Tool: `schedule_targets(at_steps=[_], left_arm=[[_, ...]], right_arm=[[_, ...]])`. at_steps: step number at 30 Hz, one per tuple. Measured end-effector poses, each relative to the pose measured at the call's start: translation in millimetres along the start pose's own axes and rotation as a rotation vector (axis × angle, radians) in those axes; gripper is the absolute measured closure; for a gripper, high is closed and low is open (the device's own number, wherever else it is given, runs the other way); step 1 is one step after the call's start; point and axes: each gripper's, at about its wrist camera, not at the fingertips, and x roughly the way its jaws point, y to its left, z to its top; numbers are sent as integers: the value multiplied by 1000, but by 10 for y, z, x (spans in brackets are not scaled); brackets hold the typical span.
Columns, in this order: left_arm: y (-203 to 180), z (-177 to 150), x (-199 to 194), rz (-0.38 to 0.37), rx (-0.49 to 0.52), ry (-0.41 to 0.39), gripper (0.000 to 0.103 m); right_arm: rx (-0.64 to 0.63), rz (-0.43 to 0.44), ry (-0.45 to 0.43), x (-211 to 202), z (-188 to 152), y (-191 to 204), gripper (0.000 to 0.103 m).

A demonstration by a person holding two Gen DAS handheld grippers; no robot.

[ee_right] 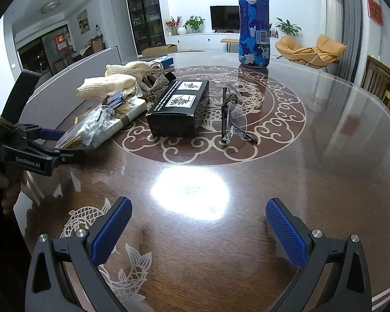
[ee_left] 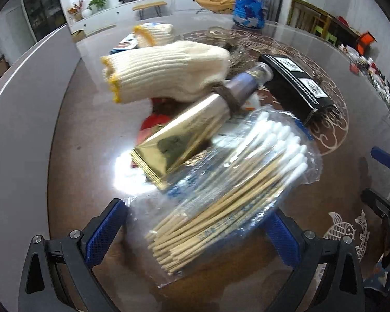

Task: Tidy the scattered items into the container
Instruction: 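Move the left tool down and grasp the bagged cotton swabs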

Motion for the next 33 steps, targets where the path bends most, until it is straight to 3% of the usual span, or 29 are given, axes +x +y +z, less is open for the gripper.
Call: schedule_targets(at_steps=[9,12,19,25,26,27,33], left_arm=[[-436,-324,-184,-112,122,-44,0],[-376,-417,-256,-121,119,-28,0],[-316,-254,-254,-109,72,-55,0],[-418,-134,-192,-93,120,-69,0],[-417,-127,-184,-127,198,-78,0],[-426,-110,-166,-130,210,-76,0],[-409,-93,-81,-131,210,-59,0]], right_arm=[[11,-3,-16,-37,-5,-6,0],[16,-5,-16,-42,-5,-3,0],[27,-8,0,-15,-4,-7,0],[33,-11,13,8,2,-14,0],[34,-12,14,11,3,-13,0],[35,-13,14,12,4,-13,0],[40,-16,12,14,6,-17,0]])
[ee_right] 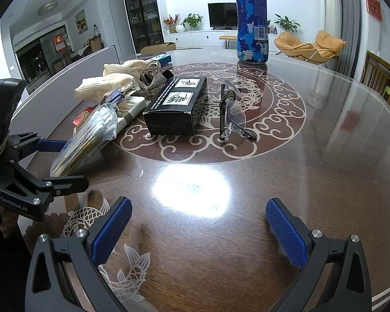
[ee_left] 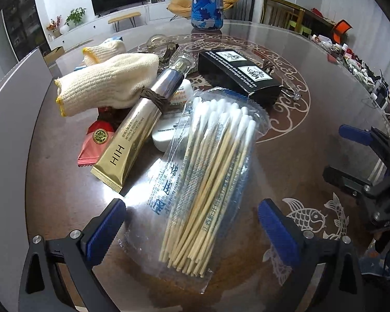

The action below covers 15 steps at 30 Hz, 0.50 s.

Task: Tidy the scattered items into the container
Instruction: 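Move the left tool down and grasp the bagged cotton swabs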

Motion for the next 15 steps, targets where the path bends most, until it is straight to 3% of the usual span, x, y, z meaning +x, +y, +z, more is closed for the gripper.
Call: schedule_targets(at_steps=[15], left_arm=[[-15,73,69,-21,72,14,0]], right_arm=[[12,-7,-7,-6,6,5,0]])
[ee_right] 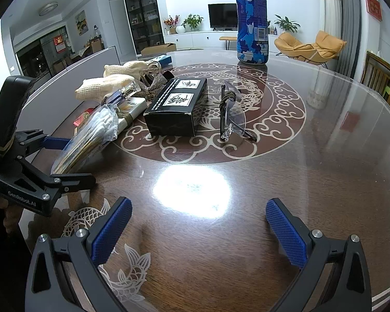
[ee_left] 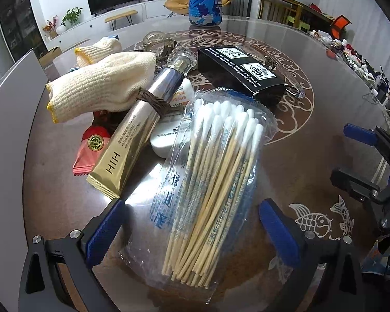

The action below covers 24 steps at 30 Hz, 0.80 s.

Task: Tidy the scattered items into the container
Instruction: 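Move the left tool down and grasp the bagged cotton swabs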

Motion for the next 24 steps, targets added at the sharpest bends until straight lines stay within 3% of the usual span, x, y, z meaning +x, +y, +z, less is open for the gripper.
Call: schedule_targets(at_steps=[24], left_arm=[[-10,13,12,-41,88,-14,0]], right_arm=[[18,-11,-6,-8,6,6,0]])
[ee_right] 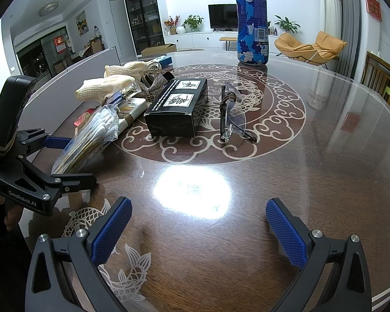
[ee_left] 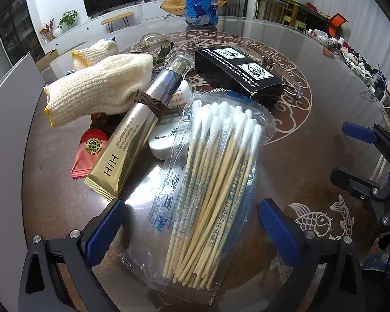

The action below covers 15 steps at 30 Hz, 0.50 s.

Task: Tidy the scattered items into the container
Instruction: 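Move the left tool down and grasp the bagged cotton swabs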

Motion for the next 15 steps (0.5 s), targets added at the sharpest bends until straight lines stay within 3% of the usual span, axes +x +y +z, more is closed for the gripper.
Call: schedule_targets(at_steps=[9,15], left_arm=[[-22,46,24,-10,28,5,1],[-21,-2,-92,-11,32,-38,40]], right_arm=[[10,-7,-2,-1,-2,2,0],[15,-12,-3,0,-2,0,0]])
